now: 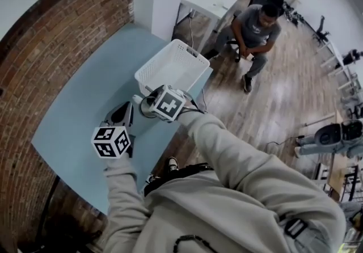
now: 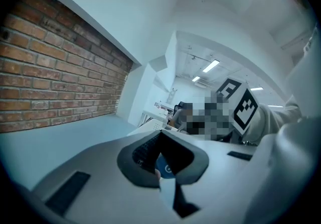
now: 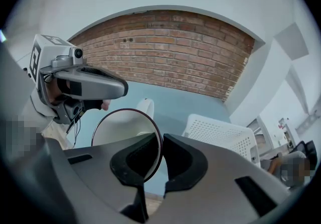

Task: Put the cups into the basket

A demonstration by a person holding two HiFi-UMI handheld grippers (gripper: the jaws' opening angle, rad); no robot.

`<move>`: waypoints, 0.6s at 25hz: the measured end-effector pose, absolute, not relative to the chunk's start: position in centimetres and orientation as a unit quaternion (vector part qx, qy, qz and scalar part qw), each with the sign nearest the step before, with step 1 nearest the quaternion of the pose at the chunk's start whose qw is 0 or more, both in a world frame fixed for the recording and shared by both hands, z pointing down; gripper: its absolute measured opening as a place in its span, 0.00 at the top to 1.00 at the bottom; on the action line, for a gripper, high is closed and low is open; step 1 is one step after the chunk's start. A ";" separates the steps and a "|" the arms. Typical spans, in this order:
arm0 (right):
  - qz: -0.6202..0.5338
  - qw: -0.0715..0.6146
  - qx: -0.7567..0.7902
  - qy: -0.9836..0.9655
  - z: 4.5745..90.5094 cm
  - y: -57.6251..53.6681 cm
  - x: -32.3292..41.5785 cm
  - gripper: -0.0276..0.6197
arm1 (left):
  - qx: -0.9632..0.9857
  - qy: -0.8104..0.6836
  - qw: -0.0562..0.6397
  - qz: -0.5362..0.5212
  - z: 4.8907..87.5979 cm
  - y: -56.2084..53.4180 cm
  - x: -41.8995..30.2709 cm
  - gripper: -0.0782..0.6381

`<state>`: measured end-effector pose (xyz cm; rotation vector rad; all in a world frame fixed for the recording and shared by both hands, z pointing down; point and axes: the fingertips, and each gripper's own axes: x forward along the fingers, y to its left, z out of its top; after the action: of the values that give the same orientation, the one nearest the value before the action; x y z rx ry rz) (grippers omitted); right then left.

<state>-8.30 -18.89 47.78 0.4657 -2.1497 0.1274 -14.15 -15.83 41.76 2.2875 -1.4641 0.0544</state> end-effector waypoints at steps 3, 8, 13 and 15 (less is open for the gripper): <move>0.053 0.450 0.213 -0.865 47.0 -20.1 -5.0 0.89 | 0.840 -0.504 0.202 0.024 40.7 -17.5 -10.6 0.90; 0.053 0.444 0.247 -0.860 45.5 -21.4 -0.2 0.89 | 0.864 -0.469 0.180 0.034 38.6 -19.0 -5.0 0.90; 0.058 0.431 0.255 -0.864 44.9 -22.0 1.8 0.89 | 0.871 -0.458 0.173 0.041 38.0 -19.8 -2.4 0.90; 0.060 0.425 0.258 -0.865 44.9 -22.2 2.7 0.89 | 0.872 -0.454 0.174 0.045 38.2 -20.0 -1.4 0.90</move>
<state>2.72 -22.24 44.88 0.6444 -2.1639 0.1502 -1.42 -19.97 38.18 2.4732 -1.2884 0.1280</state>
